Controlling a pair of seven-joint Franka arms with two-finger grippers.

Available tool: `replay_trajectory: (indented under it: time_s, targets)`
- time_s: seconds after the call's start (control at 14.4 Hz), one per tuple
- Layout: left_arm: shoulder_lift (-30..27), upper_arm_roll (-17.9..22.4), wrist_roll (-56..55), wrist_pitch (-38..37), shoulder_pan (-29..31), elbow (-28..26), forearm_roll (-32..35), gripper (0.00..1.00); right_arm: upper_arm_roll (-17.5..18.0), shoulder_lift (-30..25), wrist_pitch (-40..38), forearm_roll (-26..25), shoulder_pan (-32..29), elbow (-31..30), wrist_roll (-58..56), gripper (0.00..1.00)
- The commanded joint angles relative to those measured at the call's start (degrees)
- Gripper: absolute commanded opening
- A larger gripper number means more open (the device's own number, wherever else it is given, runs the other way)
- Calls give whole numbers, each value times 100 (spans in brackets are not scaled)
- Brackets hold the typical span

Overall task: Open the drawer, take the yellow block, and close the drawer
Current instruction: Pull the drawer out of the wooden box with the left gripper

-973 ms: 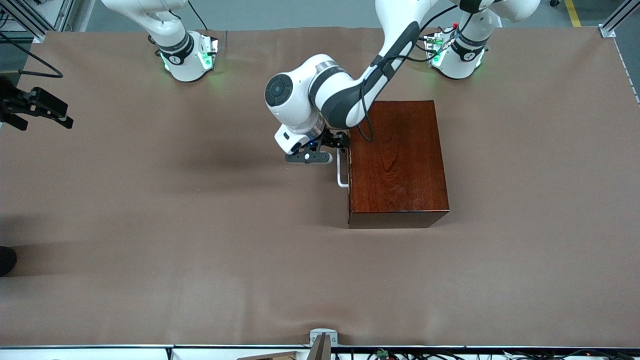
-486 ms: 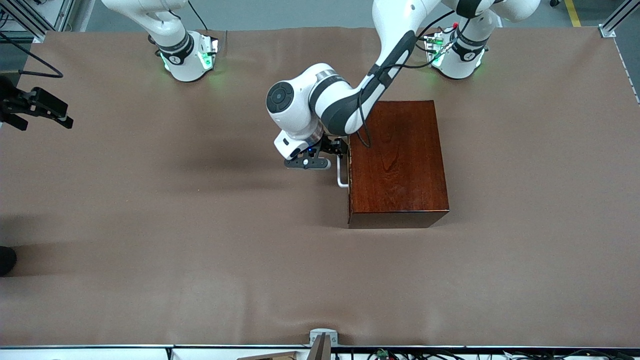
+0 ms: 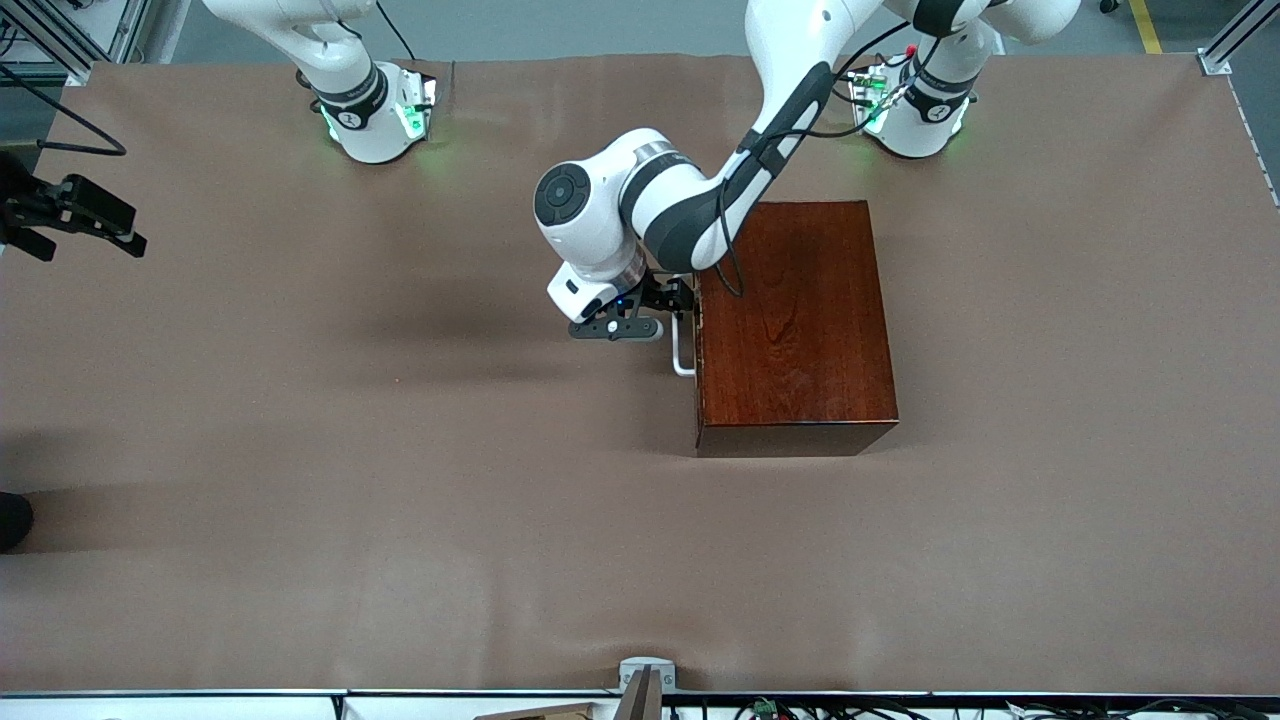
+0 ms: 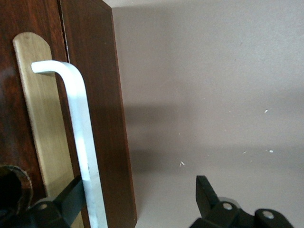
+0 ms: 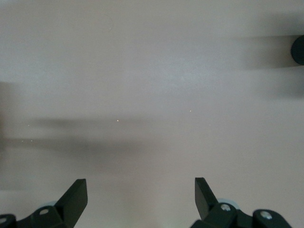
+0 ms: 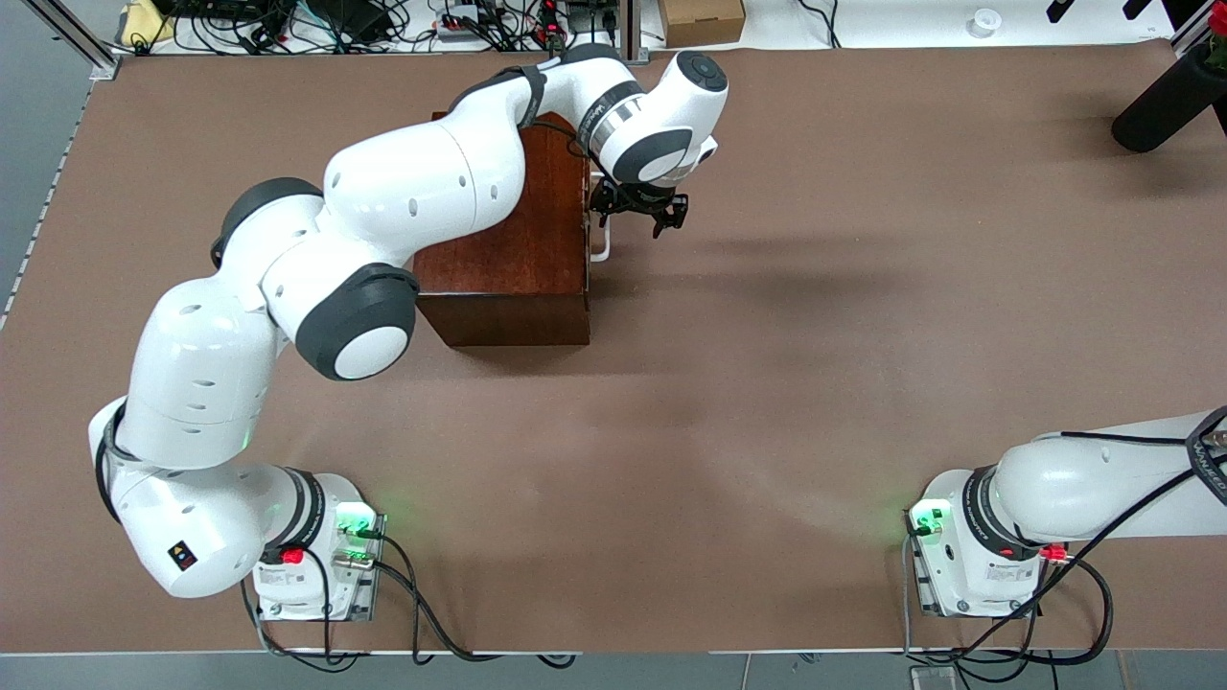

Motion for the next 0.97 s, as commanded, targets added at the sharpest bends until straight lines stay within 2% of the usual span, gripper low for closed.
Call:
replay_trajectory:
  time_s: [0.0, 0.21, 0.35, 0.9]
  targets:
    - [65, -22, -249, 399, -41, 171, 49, 100, 33, 18, -23, -9, -16, 65, 82, 100]
    - [82, -66, -321, 750, -41, 162, -38, 100, 33, 18, -23, -9, -8, 65, 82, 100]
    - [82, -57, -321, 952, -41, 162, -371, 100, 42, 18, -23, -9, -8, 65, 82, 100]
    - [117, -57, -321, 1436, -41, 162, -970, 100, 33, 18, -23, -9, -8, 65, 82, 100]
